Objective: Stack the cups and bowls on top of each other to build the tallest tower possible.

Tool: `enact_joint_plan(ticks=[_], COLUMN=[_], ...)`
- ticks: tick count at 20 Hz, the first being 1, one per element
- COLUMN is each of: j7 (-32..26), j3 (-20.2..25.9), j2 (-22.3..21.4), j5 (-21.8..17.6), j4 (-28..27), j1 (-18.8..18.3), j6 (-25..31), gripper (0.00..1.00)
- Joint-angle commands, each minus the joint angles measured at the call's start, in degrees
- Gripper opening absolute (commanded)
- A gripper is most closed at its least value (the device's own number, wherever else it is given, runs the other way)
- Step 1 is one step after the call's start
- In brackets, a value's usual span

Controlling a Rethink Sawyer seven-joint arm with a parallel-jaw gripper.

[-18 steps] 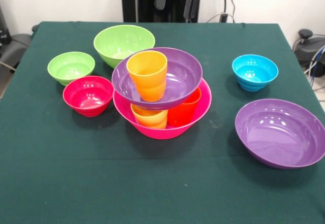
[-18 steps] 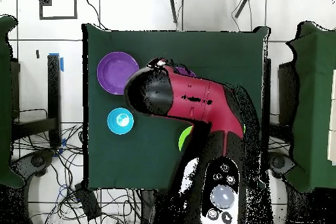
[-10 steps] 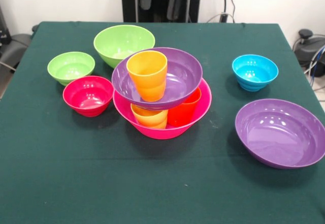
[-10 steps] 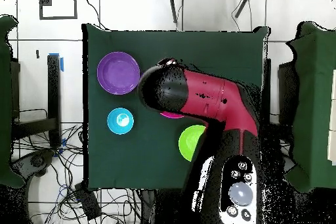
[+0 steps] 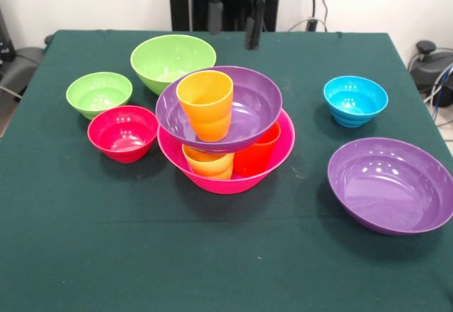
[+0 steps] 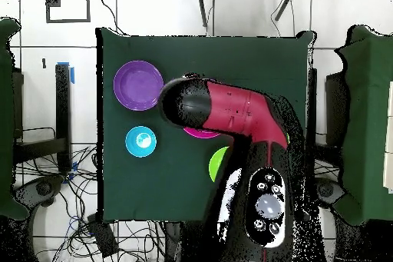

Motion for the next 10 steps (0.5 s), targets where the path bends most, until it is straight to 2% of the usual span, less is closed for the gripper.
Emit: enact_joint_plan(ticks=[1,4,6,10], j7=[4.2,7.1,10.8,14.1], j3=[5.2,4.3,1.9,-0.7], j2=[5.9,6.3,7.6,8.6], j5=[0.1,1.9,2.2,4.0], j4=[-0.9,-1.1,-2.6,-4.0], j1=[2.9,4.1,6.9,9.2], j6=[2.3,3.7,4.1,6.4], gripper=[1.00,1.00,1.00,1.00])
